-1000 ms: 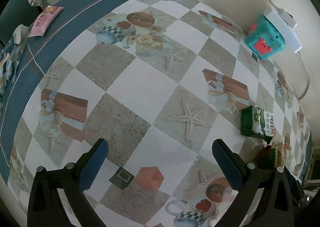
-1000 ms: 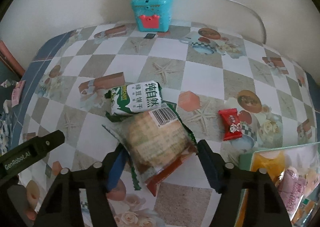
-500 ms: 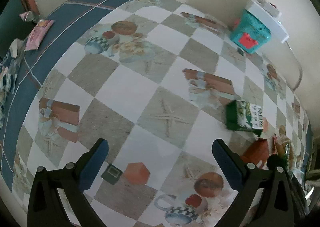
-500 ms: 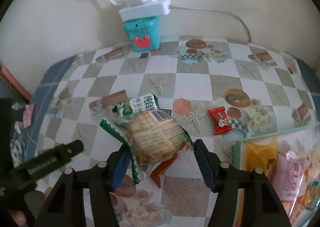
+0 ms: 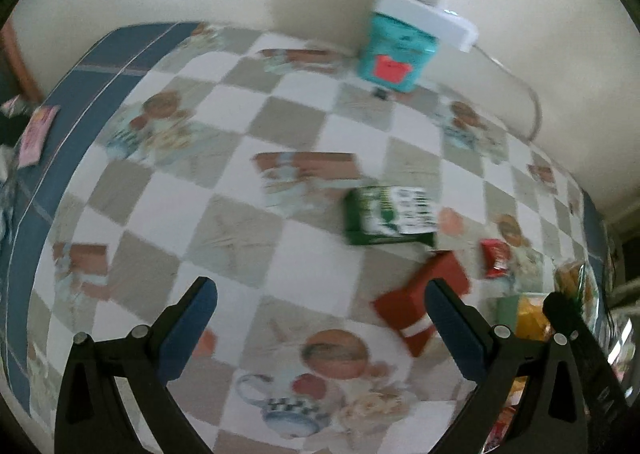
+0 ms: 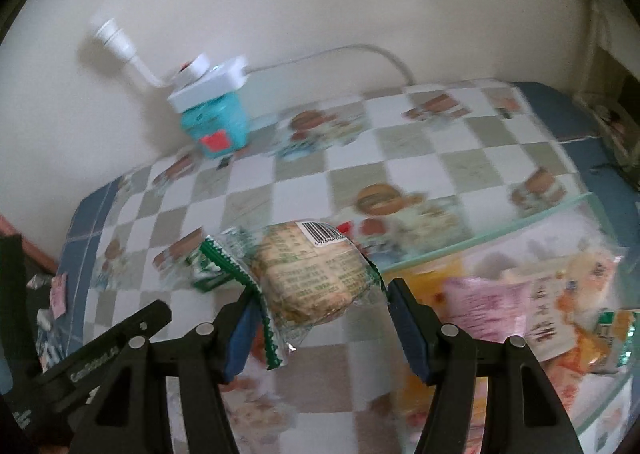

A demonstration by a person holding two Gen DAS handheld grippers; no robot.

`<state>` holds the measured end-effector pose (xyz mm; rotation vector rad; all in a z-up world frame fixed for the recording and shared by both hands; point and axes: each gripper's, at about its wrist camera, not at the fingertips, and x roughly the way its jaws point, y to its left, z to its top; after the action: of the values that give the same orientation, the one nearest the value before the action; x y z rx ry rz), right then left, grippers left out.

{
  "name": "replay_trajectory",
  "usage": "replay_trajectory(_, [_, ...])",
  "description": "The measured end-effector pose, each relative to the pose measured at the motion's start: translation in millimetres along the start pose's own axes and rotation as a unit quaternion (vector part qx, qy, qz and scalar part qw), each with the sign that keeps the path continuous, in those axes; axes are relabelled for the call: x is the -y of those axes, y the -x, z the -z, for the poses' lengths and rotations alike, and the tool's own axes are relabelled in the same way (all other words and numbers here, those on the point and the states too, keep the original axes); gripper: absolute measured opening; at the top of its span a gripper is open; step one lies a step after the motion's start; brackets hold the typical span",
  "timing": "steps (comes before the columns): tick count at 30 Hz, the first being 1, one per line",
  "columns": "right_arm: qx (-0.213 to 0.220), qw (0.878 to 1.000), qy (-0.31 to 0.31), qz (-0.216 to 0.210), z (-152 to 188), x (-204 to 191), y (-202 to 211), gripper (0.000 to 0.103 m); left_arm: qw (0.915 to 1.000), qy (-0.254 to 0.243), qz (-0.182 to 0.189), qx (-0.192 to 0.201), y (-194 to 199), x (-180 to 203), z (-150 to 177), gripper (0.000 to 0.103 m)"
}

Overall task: Organize snacks
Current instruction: 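Close the left tool on the red box while the right tool grasps the cracker pack, then carry the red box with the left tool while the right tool carries the cracker pack over the tray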

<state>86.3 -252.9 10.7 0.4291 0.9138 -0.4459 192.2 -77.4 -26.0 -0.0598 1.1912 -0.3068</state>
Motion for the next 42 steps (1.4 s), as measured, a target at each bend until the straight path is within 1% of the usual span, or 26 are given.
replay_trajectory(2, [0.008, 1.000, -0.009, 0.013, -3, 14, 4, 0.065, 0.9997, -0.023, 0.010, 0.004, -2, 14, 1, 0.103])
replay_trajectory(4, [0.008, 1.000, -0.020, 0.016, -4, 24, 5, 0.065, 0.9985, -0.053, 0.014, 0.006, -7, 29, 2, 0.103])
replay_trajectory(6, [0.004, 0.999, -0.033, 0.015, -5, 34, 3, 0.065, 0.9961, -0.088, 0.008, 0.008, -13, 47, 6, 0.103])
replay_trajectory(11, [-0.005, 0.999, -0.049, 0.012, -4, 49, -1, 0.066, 0.9905, -0.137, 0.007, 0.009, -24, 74, 15, 0.102])
replay_trajectory(14, [-0.006, 0.998, -0.055, 0.008, -3, 52, -1, 0.066, 0.9856, -0.169, -0.006, 0.006, -33, 89, 23, 0.102])
replay_trajectory(16, [-0.007, 0.998, -0.056, 0.005, -3, 52, -1, 0.066, 0.9836, -0.180, -0.012, 0.006, -40, 93, 26, 0.098])
replay_trajectory(18, [-0.008, 0.998, -0.056, 0.003, -3, 52, -1, 0.066, 0.9826, -0.184, -0.024, 0.005, -47, 96, 29, 0.080])
replay_trajectory(19, [-0.008, 0.998, -0.056, 0.002, -2, 52, -1, 0.065, 0.9823, -0.186, -0.026, 0.002, -50, 96, 30, 0.078])
replay_trajectory(21, [-0.009, 0.998, -0.054, -0.001, -2, 51, -1, 0.065, 0.9815, -0.189, -0.031, 0.001, -57, 96, 33, 0.067])
replay_trajectory(22, [-0.009, 0.999, -0.054, -0.002, -2, 51, 0, 0.065, 0.9808, -0.191, -0.038, 0.002, -57, 96, 34, 0.063])
replay_trajectory(24, [-0.009, 0.998, -0.054, -0.003, -2, 51, 0, 0.065, 0.9803, -0.194, -0.036, 0.006, -55, 95, 34, 0.053])
replay_trajectory(25, [-0.009, 0.998, -0.056, -0.004, -2, 52, 0, 0.065, 0.9806, -0.193, -0.035, 0.008, -54, 95, 33, 0.051])
replay_trajectory(26, [-0.010, 0.998, -0.057, -0.004, -2, 52, -1, 0.065, 0.9813, -0.189, -0.033, 0.009, -52, 94, 32, 0.047])
replay_trajectory(29, [-0.011, 0.998, -0.060, -0.005, -2, 54, 0, 0.065, 0.9830, -0.181, -0.027, 0.011, -47, 90, 29, 0.043])
replay_trajectory(36, [-0.008, 0.998, -0.068, -0.011, -2, 59, 5, 0.065, 0.9857, -0.165, -0.028, 0.023, -27, 86, 22, 0.043])
replay_trajectory(42, [-0.001, 0.997, -0.078, -0.013, -5, 67, 17, 0.065, 0.9872, -0.148, -0.012, 0.059, 12, 85, 12, 0.043])
